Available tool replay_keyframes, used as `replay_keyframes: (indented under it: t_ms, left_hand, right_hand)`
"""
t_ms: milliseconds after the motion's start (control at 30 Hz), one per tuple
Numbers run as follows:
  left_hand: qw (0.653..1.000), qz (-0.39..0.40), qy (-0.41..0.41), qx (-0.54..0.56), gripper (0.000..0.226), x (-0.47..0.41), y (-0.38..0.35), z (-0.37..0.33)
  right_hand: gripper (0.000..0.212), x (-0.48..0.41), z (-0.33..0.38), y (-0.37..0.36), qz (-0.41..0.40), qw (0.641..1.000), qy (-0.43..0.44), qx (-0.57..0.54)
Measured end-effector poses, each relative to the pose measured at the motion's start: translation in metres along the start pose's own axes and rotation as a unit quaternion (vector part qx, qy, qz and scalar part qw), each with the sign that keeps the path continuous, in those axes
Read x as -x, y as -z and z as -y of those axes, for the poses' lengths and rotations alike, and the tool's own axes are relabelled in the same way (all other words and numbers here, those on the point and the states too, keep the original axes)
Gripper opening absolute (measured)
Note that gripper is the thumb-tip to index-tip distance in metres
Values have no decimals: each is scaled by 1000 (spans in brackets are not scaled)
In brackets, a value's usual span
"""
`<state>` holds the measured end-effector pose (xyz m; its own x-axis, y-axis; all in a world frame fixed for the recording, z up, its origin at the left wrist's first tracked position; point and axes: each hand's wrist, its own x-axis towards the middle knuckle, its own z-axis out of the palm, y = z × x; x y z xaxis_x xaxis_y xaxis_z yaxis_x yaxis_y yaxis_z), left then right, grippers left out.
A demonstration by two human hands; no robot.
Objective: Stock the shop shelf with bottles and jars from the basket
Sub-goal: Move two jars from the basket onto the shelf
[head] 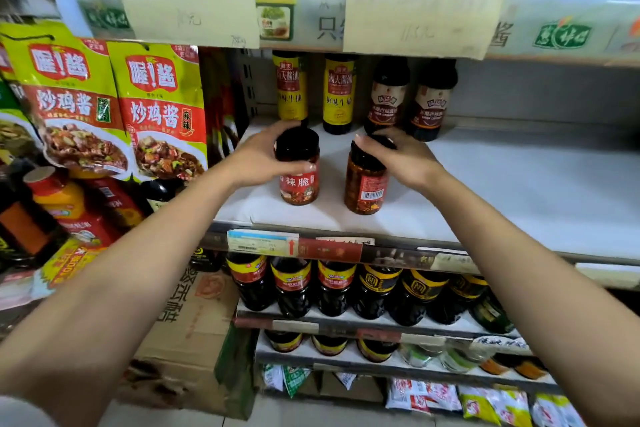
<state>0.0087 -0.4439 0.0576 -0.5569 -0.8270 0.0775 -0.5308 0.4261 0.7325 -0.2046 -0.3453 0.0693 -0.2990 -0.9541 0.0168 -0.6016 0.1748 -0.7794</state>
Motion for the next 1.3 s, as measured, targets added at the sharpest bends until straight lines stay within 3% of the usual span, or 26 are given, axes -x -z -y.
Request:
replay_keyframes:
  t_ms: [67, 200, 267, 433, 633, 800, 1000, 1167, 1300]
  left_hand:
    - [999, -4, -1, 54, 87, 3, -4, 10]
    - [995, -14, 34, 90, 92, 10, -24, 30]
    - [994, -7, 39, 102, 95, 12, -34, 38]
    - [990, -30, 51, 131, 68, 12, -42, 45]
    - [987, -36, 44, 148, 67, 13, -45, 48]
    - [988, -35, 38, 147, 66, 14, -45, 47]
    - [987, -38, 44, 147, 68, 13, -45, 51]
    - [988, -39, 44, 142, 68, 14, -45, 48]
    - [989, -43, 46, 135, 69, 15, -45, 47]
  right_hand:
    - [69, 8, -22, 0, 24, 997, 6, -80]
    - [92, 12, -59, -17, 82, 992, 2, -93]
    - [90, 10, -63, -28, 79, 991, 7, -112]
    - [78, 0, -64, -33, 56, 992, 16, -110]
    - [68, 1, -53, -44, -15, 997, 27, -67]
    - [80, 2, -54, -30, 89, 983, 22, -161]
    - [79, 2, -54, -35, -4, 995, 4, -95]
    - [81, 3, -54, -36, 73, 984, 19, -161]
    - [81, 3, -55, -36, 6, 994, 14, -108]
